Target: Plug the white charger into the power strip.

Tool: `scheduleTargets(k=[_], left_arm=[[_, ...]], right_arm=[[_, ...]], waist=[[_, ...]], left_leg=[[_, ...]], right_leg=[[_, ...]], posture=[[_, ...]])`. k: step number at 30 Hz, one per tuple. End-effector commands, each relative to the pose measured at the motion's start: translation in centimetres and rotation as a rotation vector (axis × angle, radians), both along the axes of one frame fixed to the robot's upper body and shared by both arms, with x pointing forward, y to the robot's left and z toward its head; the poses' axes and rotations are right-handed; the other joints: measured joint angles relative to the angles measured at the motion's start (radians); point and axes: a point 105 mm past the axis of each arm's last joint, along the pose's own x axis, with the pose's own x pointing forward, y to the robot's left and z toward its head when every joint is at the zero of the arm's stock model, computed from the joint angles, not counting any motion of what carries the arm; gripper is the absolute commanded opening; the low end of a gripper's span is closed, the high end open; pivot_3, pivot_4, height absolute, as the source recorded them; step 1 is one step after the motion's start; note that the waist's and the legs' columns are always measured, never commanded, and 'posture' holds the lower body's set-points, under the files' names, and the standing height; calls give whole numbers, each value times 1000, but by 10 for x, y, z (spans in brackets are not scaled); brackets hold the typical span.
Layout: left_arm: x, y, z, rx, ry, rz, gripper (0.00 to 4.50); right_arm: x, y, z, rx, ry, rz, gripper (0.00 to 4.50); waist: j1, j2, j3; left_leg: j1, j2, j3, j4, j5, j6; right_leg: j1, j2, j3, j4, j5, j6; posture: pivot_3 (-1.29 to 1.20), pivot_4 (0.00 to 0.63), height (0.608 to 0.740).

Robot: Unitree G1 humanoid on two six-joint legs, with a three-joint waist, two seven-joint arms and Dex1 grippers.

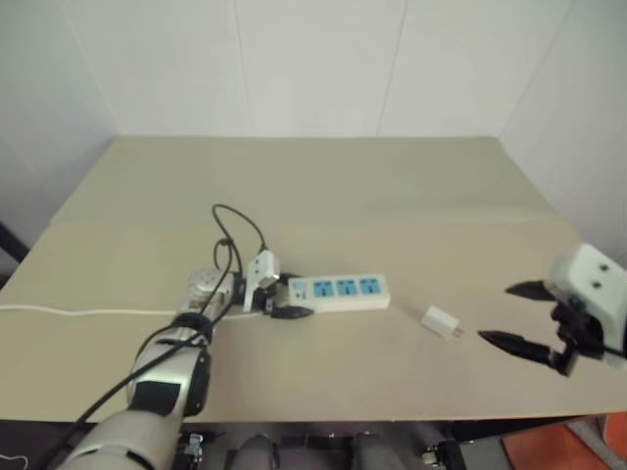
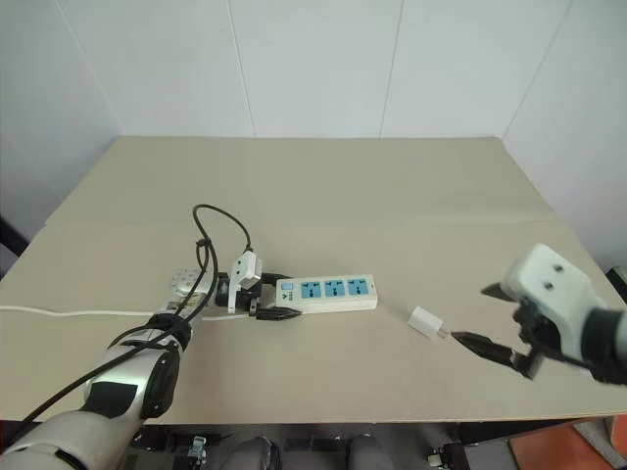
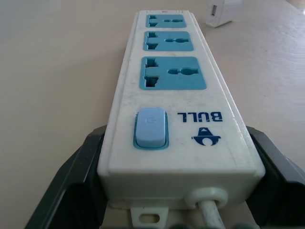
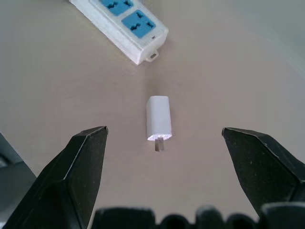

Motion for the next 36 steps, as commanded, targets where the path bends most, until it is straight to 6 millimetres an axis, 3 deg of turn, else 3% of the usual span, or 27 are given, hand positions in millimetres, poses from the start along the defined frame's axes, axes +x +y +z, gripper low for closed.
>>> scheduleTargets(k=[1,7,14,26,36], left_arm=[[-2,0,14,-10,-59,-71,3311],[-10,5,8,70,-90,-139,3311],[-12,7,5,49,-86,-127,3311],[-11,2,9,-7,-85,-110,3311],[-14,6,2,15,-64,-104,3311]], right_arm=[[12,11,-4,-19,71,8,4500],[48,23,-22,-175,184,-27,4500],[78,34,-38,-259,281,-61,4500],[89,33,-67,-340,352,-111,4500],[94,31,-72,-312,382,-157,4500]], waist=[[3,0,0],[3,1,0],[3,1,0],[6,1,0],[5,2,-1]], left_leg=[[-1,0,0,-1,0,0],[-14,0,0,1,0,0],[-16,0,-1,2,0,0],[-16,0,-2,4,0,0],[-16,0,-2,4,0,0]], right_leg=[[-1,0,0,-1,1,-1],[-15,0,0,1,2,-2],[-17,0,-1,2,2,-3],[-19,0,-1,7,2,-3],[-19,0,-1,8,2,-3]], posture=[[0,150,740],[0,150,740],[0,150,740],[0,150,740],[0,150,740]])
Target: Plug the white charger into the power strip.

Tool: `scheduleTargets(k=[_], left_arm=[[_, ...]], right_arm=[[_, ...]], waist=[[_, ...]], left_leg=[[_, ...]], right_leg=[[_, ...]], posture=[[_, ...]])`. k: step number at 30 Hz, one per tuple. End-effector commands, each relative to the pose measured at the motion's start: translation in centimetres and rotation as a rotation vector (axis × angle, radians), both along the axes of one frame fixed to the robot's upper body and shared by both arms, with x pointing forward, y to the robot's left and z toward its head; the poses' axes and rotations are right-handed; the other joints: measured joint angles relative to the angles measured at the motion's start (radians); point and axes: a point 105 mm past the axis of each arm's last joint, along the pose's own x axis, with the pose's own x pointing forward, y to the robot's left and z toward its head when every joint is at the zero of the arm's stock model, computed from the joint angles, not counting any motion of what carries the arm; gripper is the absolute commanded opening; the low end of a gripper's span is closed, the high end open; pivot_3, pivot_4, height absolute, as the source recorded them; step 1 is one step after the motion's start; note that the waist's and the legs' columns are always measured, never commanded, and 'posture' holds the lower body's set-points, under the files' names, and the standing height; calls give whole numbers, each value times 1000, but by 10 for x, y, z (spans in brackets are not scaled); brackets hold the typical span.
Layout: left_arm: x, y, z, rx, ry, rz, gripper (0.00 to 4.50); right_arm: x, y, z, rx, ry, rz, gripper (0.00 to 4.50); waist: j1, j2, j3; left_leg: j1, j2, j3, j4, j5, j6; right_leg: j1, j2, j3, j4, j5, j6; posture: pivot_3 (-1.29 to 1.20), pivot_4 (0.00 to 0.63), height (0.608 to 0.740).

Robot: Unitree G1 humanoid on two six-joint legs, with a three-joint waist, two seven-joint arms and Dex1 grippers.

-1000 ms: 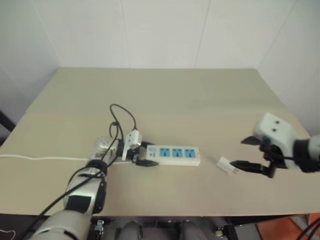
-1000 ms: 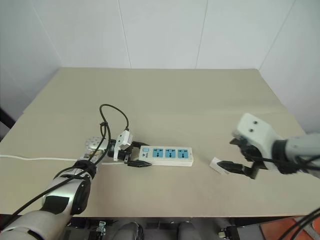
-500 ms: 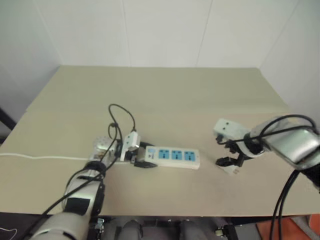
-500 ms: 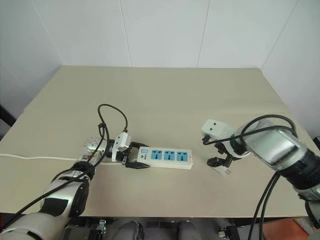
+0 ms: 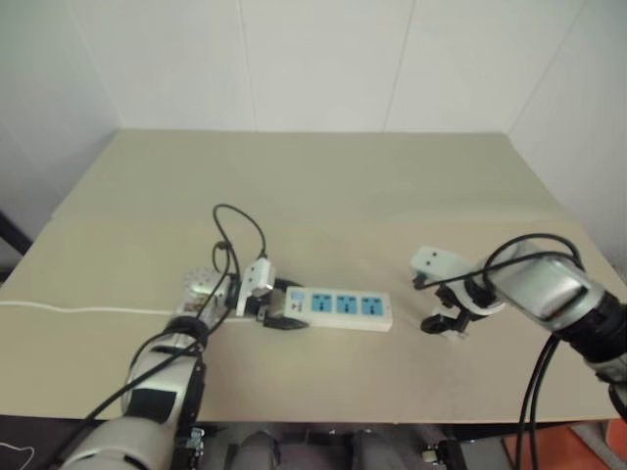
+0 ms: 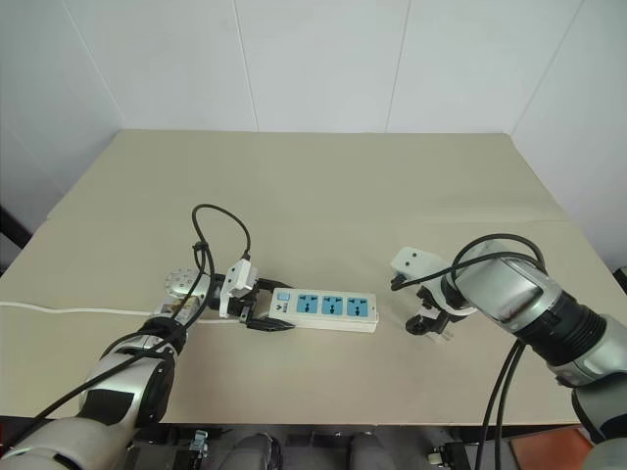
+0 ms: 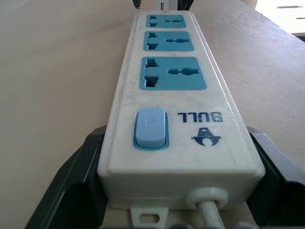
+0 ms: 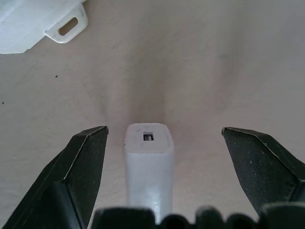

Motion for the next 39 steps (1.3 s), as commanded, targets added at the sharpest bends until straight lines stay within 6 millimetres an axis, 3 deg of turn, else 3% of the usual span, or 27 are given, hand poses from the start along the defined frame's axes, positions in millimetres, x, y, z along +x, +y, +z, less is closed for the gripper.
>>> scheduleTargets(k=[1,12,17,21,25,28,32,39], left_arm=[[-1,1,-1,-5,-2,3,3311],[-2,2,-2,-2,7,6,3311],[-3,2,-1,10,11,-13,3311],[-4,4,-2,36,16,-23,3311],[-4,6,-1,49,13,-24,3311],[-2,8,0,43,9,-10,3311],[-3,6,-1,28,23,-3,3311],[-9,5,-10,38,46,-8,3311]], right_arm=[[4,-2,11,9,-37,-24,4500],[-2,0,7,-12,-18,8,1162],[-2,9,25,-4,-75,62,1157],[8,22,52,58,-172,98,1157],[24,56,95,334,-371,234,1157],[28,73,105,551,-448,321,1157],[24,93,106,862,-527,446,1157],[18,127,79,1207,-465,540,1157]], waist=[[0,0,0],[-1,1,0],[-2,1,0],[-5,1,0],[-8,1,0],[-4,0,0],[0,-1,-1],[-6,0,-1]], left_leg=[[0,0,0,0,0,0],[0,0,0,0,0,0],[0,0,0,0,0,0],[0,0,0,0,0,0],[1,0,0,0,0,0],[1,0,0,-1,0,0],[1,0,-1,0,0,0],[4,0,-1,0,0,0]], right_leg=[[0,0,0,0,0,0],[0,0,0,0,0,0],[0,0,0,0,0,0],[0,0,0,1,0,0],[0,0,0,1,0,0],[0,1,0,1,0,0],[2,0,-1,0,0,0],[3,1,-1,2,0,0]], posture=[[0,150,740],[0,150,740],[0,150,740],[0,150,740],[0,150,740],[0,150,740],[0,150,740],[0,150,740]])
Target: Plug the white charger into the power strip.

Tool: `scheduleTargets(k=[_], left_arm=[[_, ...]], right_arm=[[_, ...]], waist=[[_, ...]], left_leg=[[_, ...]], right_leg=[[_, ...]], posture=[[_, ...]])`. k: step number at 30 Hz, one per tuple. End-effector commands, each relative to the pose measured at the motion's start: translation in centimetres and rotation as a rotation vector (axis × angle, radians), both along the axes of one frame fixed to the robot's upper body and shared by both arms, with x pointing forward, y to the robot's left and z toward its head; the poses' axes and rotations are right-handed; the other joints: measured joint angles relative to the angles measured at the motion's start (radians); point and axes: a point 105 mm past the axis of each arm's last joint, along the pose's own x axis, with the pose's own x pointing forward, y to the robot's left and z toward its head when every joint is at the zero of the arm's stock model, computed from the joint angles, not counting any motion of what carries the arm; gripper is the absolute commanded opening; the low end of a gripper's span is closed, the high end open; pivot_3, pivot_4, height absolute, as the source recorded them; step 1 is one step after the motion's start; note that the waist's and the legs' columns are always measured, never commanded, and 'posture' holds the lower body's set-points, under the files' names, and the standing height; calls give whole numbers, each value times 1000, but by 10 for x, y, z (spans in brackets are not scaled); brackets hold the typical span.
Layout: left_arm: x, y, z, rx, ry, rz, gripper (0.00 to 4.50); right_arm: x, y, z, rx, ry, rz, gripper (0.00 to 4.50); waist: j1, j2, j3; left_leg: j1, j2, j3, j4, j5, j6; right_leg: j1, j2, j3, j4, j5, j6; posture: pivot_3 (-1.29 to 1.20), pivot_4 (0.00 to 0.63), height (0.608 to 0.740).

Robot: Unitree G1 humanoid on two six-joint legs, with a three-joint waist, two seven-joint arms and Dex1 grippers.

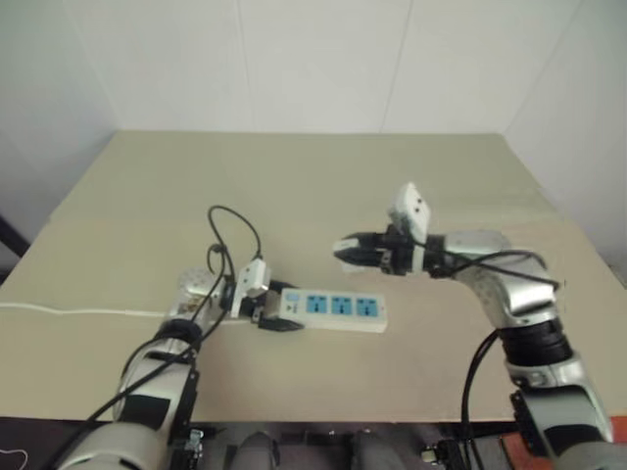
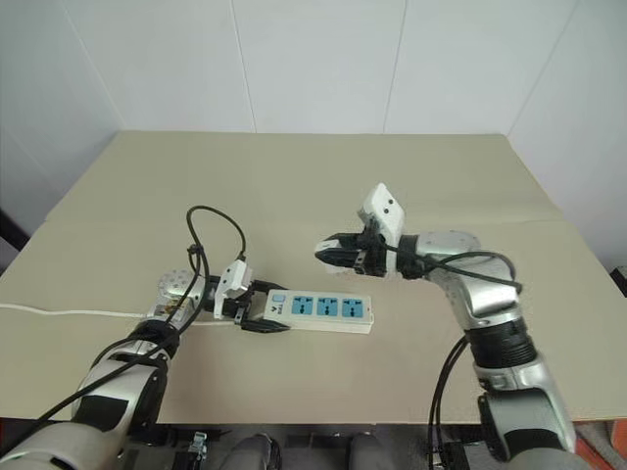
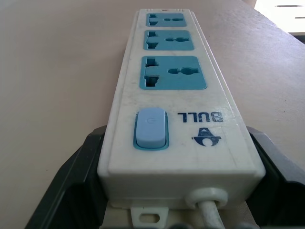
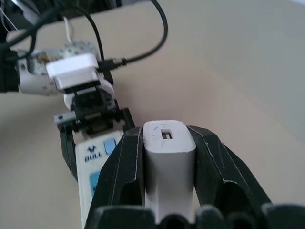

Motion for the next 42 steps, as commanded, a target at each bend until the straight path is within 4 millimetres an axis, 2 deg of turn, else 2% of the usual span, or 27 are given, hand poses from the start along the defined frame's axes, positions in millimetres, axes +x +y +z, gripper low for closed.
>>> scheduleTargets(k=[1,6,13,18,23,32,42], left_arm=[[-5,-2,-8,19,13,-8,3311],[-4,0,-9,9,16,26,3311],[-4,0,-9,-6,14,43,3311],[-5,0,-7,-8,12,44,3311],[-5,2,-6,-2,11,42,3311],[-4,2,-3,-1,9,35,3311],[-4,0,-3,2,7,27,3311]], right_arm=[[-7,10,9,183,-47,94,1157],[-8,19,10,382,-63,147,1157],[-8,33,-18,363,-77,175,1157],[-4,34,-38,333,-66,175,1157],[0,32,-51,313,-66,161,1157],[7,25,-55,309,-84,126,1157],[2,20,-61,290,-81,141,1157]], waist=[[0,0,0],[1,0,0],[-1,1,-1],[-1,1,-1],[-2,1,-1],[-5,1,-1],[-6,1,-1]], left_leg=[[0,0,0,0,0,0],[1,0,0,0,0,0],[4,0,0,0,0,0],[4,0,0,0,0,0],[4,0,0,-1,0,0],[4,0,0,0,0,0],[4,0,0,-1,0,0]], right_leg=[[0,0,0,0,0,0],[0,0,0,1,0,0],[2,0,0,2,0,0],[2,0,0,3,0,0],[2,0,0,3,0,0],[2,0,0,3,0,0],[2,0,0,3,0,0]], posture=[[0,150,740],[0,150,740],[0,150,740],[0,150,740],[0,150,740],[0,150,740],[0,150,740]])
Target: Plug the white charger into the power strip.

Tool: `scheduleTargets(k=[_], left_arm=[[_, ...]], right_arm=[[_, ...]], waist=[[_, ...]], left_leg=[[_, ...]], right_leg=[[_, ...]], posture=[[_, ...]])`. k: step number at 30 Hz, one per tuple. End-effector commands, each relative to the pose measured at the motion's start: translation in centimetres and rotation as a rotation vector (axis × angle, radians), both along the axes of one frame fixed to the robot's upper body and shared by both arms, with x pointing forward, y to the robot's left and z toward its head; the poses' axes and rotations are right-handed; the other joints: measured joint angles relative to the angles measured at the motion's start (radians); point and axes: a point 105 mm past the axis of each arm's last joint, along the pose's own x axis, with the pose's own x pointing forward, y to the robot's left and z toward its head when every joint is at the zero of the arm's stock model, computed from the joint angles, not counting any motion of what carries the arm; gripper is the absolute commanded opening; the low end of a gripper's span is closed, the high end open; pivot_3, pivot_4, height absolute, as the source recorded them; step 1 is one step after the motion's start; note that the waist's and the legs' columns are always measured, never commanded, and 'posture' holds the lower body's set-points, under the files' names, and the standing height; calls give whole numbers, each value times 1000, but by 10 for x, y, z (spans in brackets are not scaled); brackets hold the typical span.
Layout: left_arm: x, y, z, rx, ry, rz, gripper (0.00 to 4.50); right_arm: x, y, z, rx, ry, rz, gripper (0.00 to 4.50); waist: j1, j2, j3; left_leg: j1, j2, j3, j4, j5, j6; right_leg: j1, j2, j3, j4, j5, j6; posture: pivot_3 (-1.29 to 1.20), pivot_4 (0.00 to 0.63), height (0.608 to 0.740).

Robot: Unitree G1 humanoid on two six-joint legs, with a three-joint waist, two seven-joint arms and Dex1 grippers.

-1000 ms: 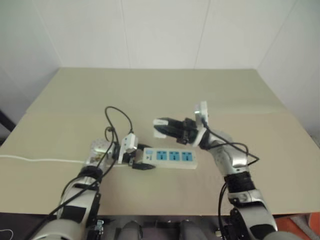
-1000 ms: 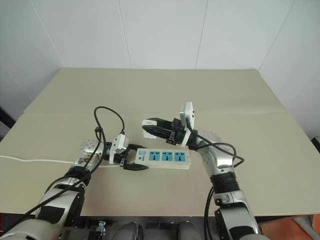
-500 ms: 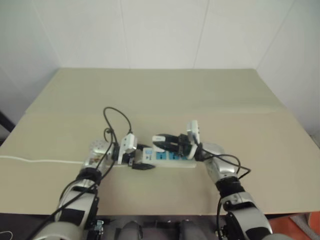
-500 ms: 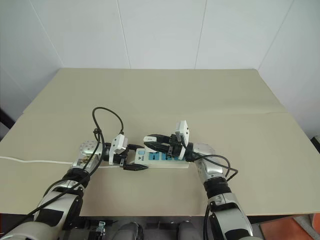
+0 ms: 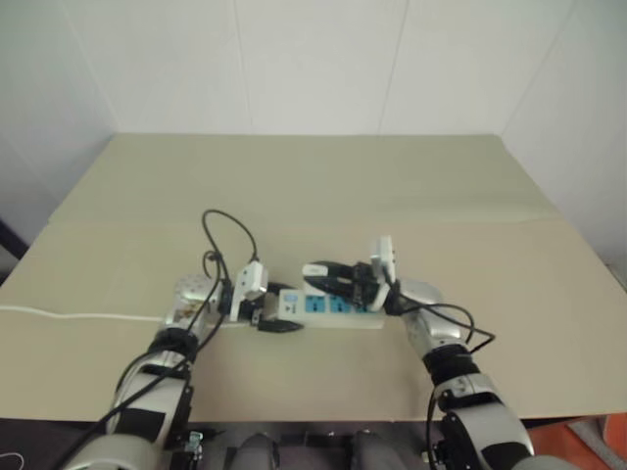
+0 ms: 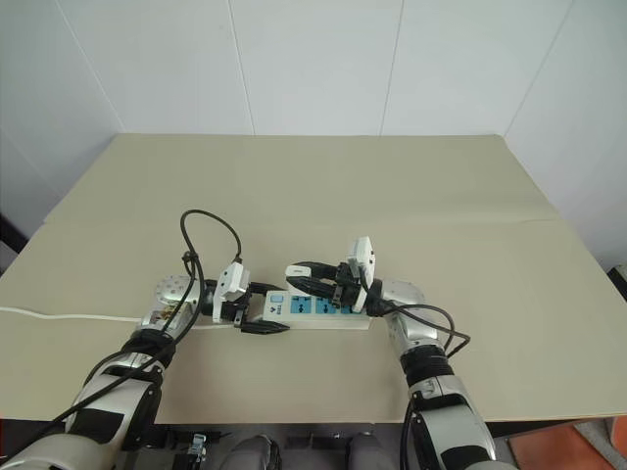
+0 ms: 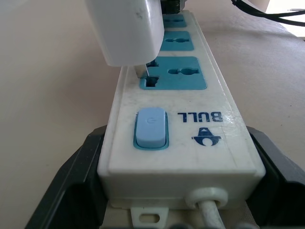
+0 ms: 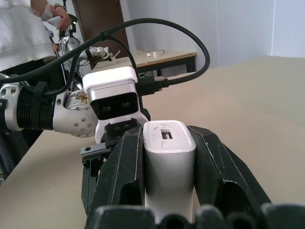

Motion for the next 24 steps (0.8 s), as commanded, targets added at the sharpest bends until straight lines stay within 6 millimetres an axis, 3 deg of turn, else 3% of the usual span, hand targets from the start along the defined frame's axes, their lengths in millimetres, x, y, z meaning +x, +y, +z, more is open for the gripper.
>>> scheduleTargets(k=[1,16,24], left_arm=[[-2,-3,-2,19,3,-26,3311],[-2,-4,-1,13,0,-28,3311],[-2,-4,0,12,-4,-26,3311]], right_arm=[[-2,-4,4,-3,-34,2,1157],[-4,-4,-3,-31,-35,4,1157],[-7,-6,-17,-79,-32,12,1157]], waist=[[0,0,0],[2,0,0],[3,0,0]], left_leg=[[0,0,0,0,0,0],[0,0,0,0,0,0],[0,0,0,0,0,0]], right_leg=[[0,0,0,0,0,0],[0,0,0,0,0,0],[0,0,0,-1,0,0]], posture=[[0,150,740],[0,150,740],[0,150,740]])
